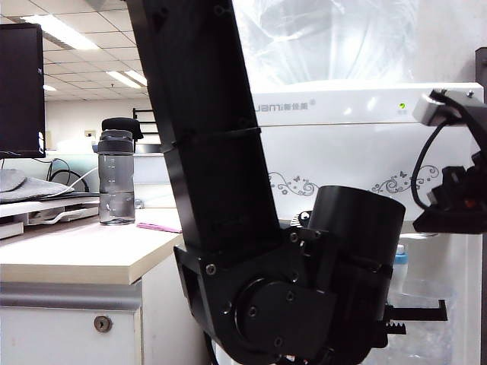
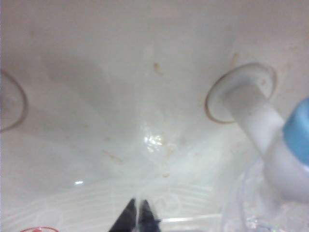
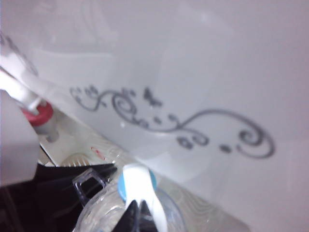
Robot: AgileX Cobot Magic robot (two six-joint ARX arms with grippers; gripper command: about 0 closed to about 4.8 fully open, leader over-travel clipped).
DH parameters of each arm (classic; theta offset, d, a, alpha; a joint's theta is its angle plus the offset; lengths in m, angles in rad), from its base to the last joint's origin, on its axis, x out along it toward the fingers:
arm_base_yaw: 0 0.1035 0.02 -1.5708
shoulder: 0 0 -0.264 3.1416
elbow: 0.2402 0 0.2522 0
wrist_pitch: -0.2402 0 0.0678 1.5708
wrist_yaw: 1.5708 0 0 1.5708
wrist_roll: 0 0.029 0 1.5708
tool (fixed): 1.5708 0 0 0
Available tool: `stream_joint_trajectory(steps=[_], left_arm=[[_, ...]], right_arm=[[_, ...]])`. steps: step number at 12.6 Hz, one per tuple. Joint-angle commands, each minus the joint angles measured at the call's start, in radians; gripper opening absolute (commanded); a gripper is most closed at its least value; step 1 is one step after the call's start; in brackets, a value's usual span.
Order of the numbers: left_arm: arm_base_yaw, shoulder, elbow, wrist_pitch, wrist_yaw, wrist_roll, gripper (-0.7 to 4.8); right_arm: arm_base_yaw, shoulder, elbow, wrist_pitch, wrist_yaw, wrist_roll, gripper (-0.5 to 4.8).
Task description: Pick up the plastic mug from the left desk, go to the cold water outlet of the water dispenser, press the vertical switch to get some water, then put the mug back on the desk.
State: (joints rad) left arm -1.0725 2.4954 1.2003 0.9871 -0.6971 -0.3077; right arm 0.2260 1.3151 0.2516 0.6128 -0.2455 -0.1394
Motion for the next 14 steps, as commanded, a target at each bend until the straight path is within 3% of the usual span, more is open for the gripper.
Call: stream_joint_trajectory(steps=[1,14], left_arm=[[-0.003,-0.007,0.006,0.04,-0.006,-0.007,-0.05],[-0.003,-0.007,0.006,0.04,-0.006,-0.006,-0.05]], right_arm=[[-0.001,0.017,0.0,0.02,0.0,0.0,-0.01],[-0.001,0.03,-0.036,0.013,0.03,-0.005,-0.01]])
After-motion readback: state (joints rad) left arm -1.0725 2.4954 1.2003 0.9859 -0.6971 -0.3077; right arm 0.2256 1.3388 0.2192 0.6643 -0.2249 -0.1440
